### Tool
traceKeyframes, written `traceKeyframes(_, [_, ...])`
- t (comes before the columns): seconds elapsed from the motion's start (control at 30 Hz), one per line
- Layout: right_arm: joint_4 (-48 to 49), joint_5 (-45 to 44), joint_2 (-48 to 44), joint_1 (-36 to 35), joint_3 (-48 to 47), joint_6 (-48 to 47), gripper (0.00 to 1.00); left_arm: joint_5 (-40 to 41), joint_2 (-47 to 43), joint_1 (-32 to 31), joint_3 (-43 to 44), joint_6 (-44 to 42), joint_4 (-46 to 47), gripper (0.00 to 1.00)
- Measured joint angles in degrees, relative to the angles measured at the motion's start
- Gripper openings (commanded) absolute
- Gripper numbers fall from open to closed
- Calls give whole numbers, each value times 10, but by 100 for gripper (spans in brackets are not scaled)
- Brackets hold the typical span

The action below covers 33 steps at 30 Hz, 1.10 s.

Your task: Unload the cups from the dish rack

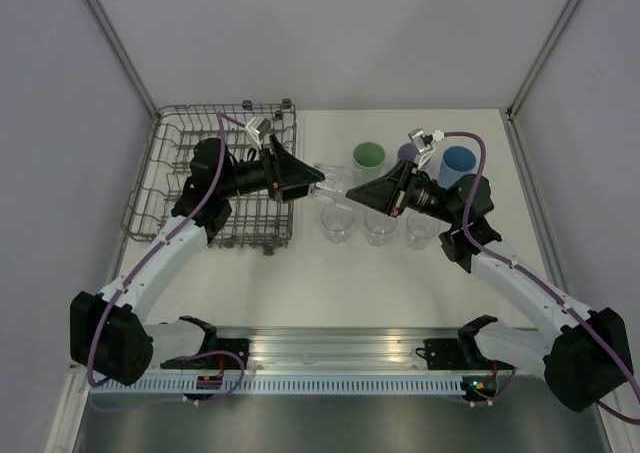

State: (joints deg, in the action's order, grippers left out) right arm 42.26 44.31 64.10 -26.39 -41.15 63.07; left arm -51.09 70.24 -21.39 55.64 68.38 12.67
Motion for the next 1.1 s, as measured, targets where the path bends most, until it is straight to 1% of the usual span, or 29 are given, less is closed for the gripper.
traceKeyframes(0.07, [-55, -6, -16, 0, -13, -41, 1, 2, 0, 0, 0, -6, -5, 92])
traceKeyframes(0.1, [-79, -8, -23, 0, -19, -59, 0, 6, 0, 0, 0, -9, -11, 99])
traceKeyframes(0.2, [-173, -21, -45, -1, -46, -123, 0, 22, -1, -1, 2, -30, -48, 100])
traceKeyframes(0.3, [-282, -41, -59, -1, -87, -196, 0, 48, -2, -1, 17, -65, -106, 100])
traceKeyframes(0.43, [-455, -100, -70, -1, -160, -290, 0, 109, -8, -1, 56, -137, -206, 100])
traceKeyframes(0.5, [-553, -156, -70, -1, -206, -344, 1, 156, -20, -1, 74, -179, -257, 99])
traceKeyframes(0.63, [-715, -272, -61, -2, -279, -419, 0, 257, -68, -1, 95, -262, -355, 100])
traceKeyframes(0.73, [-809, -374, -40, -2, -318, -456, 0, 317, -108, -1, 108, -313, -410, 100])
traceKeyframes(0.77, [-846, -422, -29, -2, -329, -468, 0, 333, -123, -1, 111, -330, -426, 100])
traceKeyframes(0.83, [-901, -493, -10, -2, -341, -482, 0, 356, -151, -1, 111, -358, -453, 100])
traceKeyframes(0.9, [-941, -540, 7, 0, -343, -489, 0, 372, -172, -1, 110, -381, -471, 100])
traceKeyframes(0.97, [-981, -573, 24, 4, -343, -492, 0, 391, -195, -1, 97, -402, -480, 100])
traceKeyframes(1.1, [-1024, -614, 47, 14, -344, -495, 0, 415, -225, -1, 52, -426, -495, 100])
